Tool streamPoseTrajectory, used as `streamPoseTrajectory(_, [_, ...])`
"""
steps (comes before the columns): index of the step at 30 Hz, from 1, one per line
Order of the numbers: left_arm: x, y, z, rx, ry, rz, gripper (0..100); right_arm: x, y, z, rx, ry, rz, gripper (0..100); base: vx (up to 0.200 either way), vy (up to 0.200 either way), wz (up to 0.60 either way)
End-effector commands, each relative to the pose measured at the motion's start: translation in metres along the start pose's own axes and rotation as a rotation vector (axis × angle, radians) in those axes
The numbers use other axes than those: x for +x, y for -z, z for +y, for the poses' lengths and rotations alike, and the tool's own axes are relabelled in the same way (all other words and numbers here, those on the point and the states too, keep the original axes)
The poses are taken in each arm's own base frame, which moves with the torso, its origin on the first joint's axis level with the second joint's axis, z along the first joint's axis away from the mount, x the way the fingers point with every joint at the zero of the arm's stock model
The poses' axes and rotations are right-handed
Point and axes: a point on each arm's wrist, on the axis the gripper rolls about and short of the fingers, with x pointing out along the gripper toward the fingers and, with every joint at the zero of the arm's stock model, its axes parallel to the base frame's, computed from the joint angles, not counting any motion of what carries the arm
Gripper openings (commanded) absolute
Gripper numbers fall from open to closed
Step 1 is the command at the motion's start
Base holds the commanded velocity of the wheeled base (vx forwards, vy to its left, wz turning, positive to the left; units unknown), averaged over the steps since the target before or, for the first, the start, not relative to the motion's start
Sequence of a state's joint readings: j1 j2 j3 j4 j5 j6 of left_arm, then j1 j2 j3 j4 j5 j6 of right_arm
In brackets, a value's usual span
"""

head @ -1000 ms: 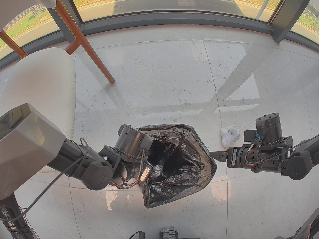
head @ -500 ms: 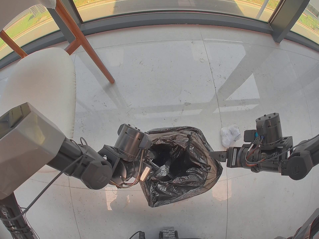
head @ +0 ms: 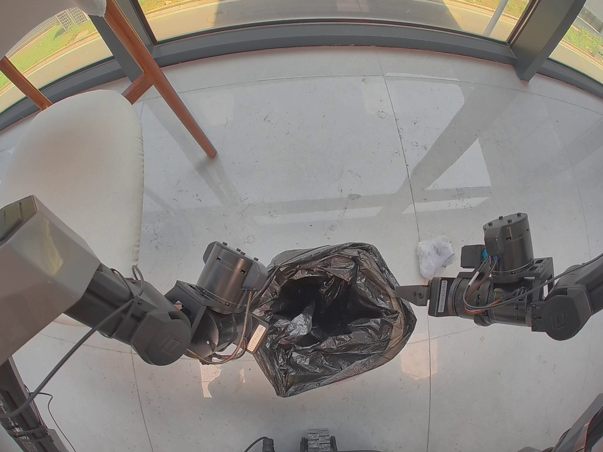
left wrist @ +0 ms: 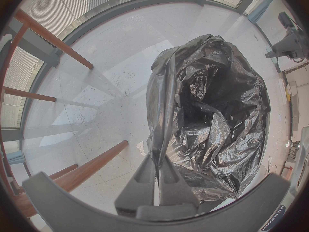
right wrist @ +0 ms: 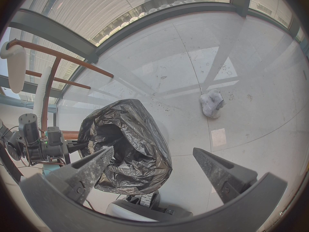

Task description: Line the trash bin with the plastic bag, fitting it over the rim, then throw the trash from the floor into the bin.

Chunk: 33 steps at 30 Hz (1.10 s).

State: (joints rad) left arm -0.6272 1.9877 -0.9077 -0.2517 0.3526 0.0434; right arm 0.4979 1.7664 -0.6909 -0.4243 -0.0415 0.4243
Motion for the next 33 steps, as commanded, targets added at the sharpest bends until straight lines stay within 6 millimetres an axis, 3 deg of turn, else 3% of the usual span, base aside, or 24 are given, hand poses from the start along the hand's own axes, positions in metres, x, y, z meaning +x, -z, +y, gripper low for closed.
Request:
streamPoseTrajectory(1, [-0.003, 0.000, 0.002, -0.002, 0.006, -0.007, 0, 0.001, 0.001, 0.000, -0.001, 0.001, 0.004, 100, 0.000, 0.000, 0.00])
streamPoseTrajectory(7, [-0.004, -0.007, 0.002, -0.008, 0.008, -0.032, 0, 0.000, 0.000, 0.000, 0.000, 0.000, 0.001, 100, 0.000, 0.000, 0.00])
streamPoseTrajectory(8, [-0.004, -0.008, 0.002, -0.009, 0.010, -0.033, 100, 0.000, 0.000, 0.000, 0.000, 0.000, 0.001, 100, 0.000, 0.000, 0.00])
streamPoseTrajectory(16, [-0.007, -0.010, 0.003, -0.032, 0.046, -0.056, 100, -0.001, 0.001, -0.001, 0.002, 0.003, 0.003, 100, 0.000, 0.000, 0.00])
streamPoseTrajectory(27, [-0.047, -0.025, 0.017, -0.195, 0.089, -0.164, 100, -0.005, -0.003, -0.007, 0.017, 0.018, -0.017, 100, 0.000, 0.000, 0.00])
streamPoseTrajectory(33, [-0.066, -0.015, 0.025, -0.216, 0.141, -0.178, 100, -0.006, -0.004, -0.007, 0.017, 0.022, -0.025, 100, -0.133, 0.000, 0.00])
